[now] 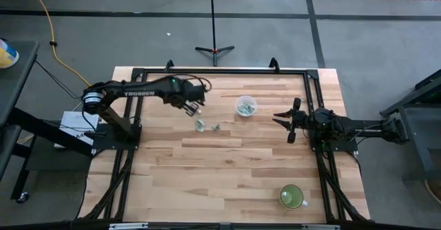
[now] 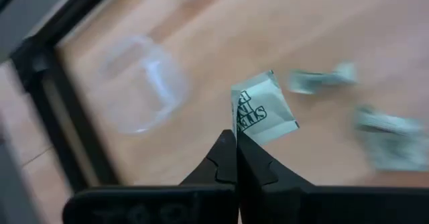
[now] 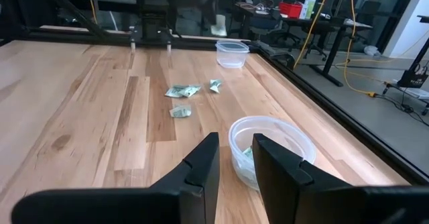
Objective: Pick and place Stevia / Truvia into bins
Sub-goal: Put the stevia packet into the top transparent container
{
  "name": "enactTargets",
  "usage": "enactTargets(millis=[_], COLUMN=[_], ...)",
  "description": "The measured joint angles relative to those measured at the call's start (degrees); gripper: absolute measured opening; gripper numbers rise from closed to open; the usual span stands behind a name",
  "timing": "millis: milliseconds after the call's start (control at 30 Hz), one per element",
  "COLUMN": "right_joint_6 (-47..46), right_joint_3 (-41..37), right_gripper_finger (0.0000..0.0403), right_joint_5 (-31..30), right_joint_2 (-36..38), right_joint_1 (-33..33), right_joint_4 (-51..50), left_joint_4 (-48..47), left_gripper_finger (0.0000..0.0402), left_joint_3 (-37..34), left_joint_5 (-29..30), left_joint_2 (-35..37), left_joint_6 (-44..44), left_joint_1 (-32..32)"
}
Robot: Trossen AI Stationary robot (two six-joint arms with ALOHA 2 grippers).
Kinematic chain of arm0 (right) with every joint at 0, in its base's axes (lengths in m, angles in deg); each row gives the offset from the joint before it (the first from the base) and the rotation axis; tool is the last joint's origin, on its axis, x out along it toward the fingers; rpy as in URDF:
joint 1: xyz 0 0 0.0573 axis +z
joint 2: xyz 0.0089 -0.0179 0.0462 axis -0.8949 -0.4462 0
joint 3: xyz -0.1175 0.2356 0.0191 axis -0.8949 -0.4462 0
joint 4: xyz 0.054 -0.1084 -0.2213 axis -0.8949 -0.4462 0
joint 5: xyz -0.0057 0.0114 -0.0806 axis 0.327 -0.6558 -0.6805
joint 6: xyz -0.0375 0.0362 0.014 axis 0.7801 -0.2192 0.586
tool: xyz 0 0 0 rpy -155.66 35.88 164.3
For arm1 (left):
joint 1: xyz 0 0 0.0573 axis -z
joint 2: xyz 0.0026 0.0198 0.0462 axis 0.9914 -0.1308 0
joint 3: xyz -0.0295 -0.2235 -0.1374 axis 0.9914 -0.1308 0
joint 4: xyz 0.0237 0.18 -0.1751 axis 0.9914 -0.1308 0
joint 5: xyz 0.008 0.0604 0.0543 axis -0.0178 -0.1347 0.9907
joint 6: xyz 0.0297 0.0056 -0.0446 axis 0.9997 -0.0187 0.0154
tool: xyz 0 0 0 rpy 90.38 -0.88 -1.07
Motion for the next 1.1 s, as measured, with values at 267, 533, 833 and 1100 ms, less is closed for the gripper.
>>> enactTargets(millis=[267, 533, 833, 1100], right_joint_6=[-0.02, -0.04, -0.05, -0.04], right_joint_3=[0.0, 0.0, 0.0, 0.0], right_gripper_finger=[0.0082, 0.0083, 0.0083, 0.0083], right_joint_5=[0.02, 0.04, 0.06, 0.09], right_joint_2=[0.0, -0.02, -0.07, -0.09], right_joint_1=[0.0, 0.0, 0.0, 0.0], right_joint_4=[-0.02, -0.04, -0.07, -0.09], left_joint_4=[-4.33, -3.55, -1.97, -2.62], left_gripper_finger=[0.0027, 0.0026, 0.0024, 0.0024], left_joint_3=[-0.03, -0.05, -0.12, -0.12], left_joint_5=[4.11, 5.56, 6.38, 6.21], left_joint_2=[-0.39, -1.16, -7.28, -10.45], left_joint_6=[-1.11, 0.3, 3.12, 3.38], left_joint_1=[-8.33, -12.88, -14.71, -17.04])
